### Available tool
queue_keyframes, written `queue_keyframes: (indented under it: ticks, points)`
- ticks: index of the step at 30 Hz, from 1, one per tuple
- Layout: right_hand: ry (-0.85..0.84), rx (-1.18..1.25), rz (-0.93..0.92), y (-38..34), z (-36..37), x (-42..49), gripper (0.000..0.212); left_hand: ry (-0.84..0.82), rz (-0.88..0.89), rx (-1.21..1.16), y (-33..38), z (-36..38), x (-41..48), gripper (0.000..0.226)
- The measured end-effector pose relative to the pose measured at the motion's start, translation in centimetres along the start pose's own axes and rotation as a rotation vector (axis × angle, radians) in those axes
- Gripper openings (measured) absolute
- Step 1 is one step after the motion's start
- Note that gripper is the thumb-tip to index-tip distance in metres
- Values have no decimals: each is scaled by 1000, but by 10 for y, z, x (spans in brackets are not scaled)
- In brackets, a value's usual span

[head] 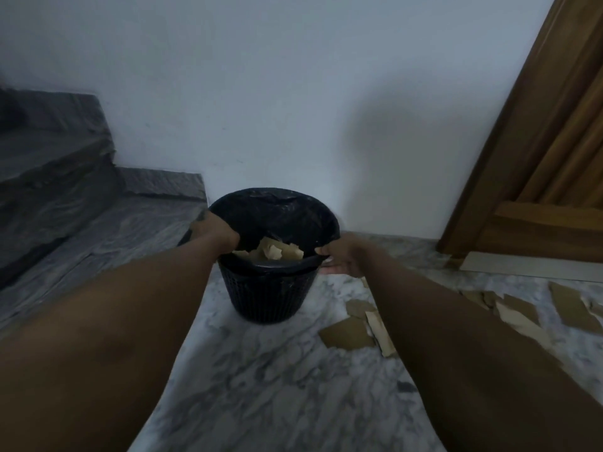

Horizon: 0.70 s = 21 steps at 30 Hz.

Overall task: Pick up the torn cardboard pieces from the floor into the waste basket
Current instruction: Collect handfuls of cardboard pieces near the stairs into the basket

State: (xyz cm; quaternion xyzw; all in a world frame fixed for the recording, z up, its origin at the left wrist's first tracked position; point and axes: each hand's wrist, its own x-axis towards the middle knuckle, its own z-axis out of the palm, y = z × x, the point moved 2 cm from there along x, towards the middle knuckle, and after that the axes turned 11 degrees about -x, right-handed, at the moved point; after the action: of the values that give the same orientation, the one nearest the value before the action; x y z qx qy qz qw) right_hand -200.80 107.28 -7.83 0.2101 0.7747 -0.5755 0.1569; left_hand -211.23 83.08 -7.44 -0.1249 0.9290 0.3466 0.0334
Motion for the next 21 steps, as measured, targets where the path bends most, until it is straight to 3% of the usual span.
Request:
queue_keyframes:
  ticks: [6,8,12,14,15,18,21]
  points:
    - [93,-173,-64,-6,-2,6,55,-92,-43,99,9,6,-21,96]
    - [141,-189,-35,1,-17,5,64,-5,200,206,27,18,-34,84]
    - [274,-217,62,43,-52,7,68,196,958,299,78,57,-81,54]
    - [329,-285,122,79,-67,10,62,81,1235,300,100,94,-114,46]
    - [336,-354,155,98,-73,11,58,-50,1282,292,104,119,-128,44]
    - [247,-709,252,157,-88,12,51,-402,1107,283,82,199,-152,42]
    - [152,-1006,277,206,-101,22,50,-545,883,339,38,260,-158,45]
